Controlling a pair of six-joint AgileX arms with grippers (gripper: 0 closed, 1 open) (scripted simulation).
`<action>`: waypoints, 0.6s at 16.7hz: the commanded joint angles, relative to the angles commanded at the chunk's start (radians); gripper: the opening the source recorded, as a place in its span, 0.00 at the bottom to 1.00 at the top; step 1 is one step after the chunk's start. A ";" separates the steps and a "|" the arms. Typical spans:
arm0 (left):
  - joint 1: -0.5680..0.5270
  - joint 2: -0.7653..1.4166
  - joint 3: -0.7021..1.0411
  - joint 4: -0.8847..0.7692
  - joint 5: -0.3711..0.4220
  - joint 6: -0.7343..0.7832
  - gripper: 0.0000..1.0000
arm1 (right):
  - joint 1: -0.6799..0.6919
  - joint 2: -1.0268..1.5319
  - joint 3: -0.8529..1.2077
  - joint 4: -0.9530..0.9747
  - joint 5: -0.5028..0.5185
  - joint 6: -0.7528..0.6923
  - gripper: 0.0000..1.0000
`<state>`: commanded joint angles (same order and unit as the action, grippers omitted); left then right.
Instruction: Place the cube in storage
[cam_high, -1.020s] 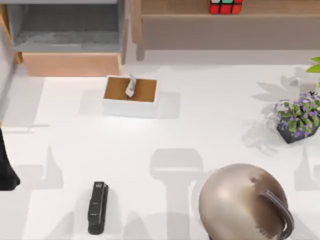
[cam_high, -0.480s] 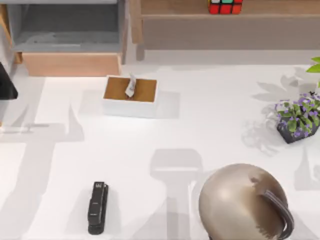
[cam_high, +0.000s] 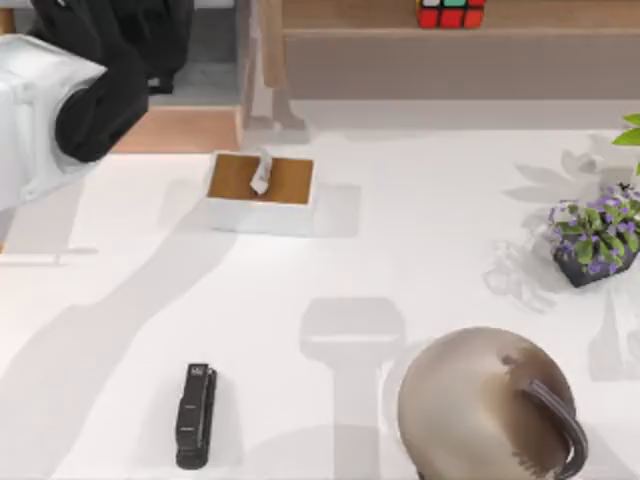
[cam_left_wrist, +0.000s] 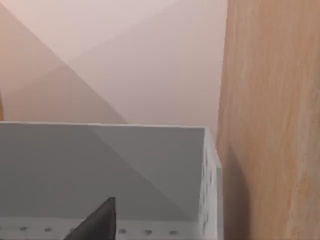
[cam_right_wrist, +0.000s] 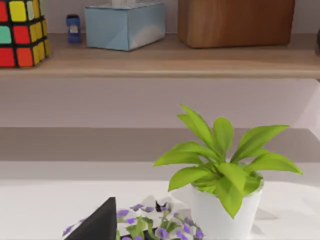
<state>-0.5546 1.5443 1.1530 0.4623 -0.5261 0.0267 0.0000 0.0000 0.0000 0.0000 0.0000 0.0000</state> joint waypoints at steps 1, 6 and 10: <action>-0.038 0.119 0.080 0.032 -0.036 0.001 1.00 | 0.000 0.000 0.000 0.000 0.000 0.000 1.00; -0.204 0.612 0.412 0.161 -0.194 0.000 1.00 | 0.000 0.000 0.000 0.000 0.000 0.000 1.00; -0.292 0.846 0.576 0.218 -0.277 -0.008 1.00 | 0.000 0.000 0.000 0.000 0.000 0.000 1.00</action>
<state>-0.8465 2.3907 1.7288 0.6801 -0.8035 0.0188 0.0000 0.0000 0.0000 0.0000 0.0000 0.0000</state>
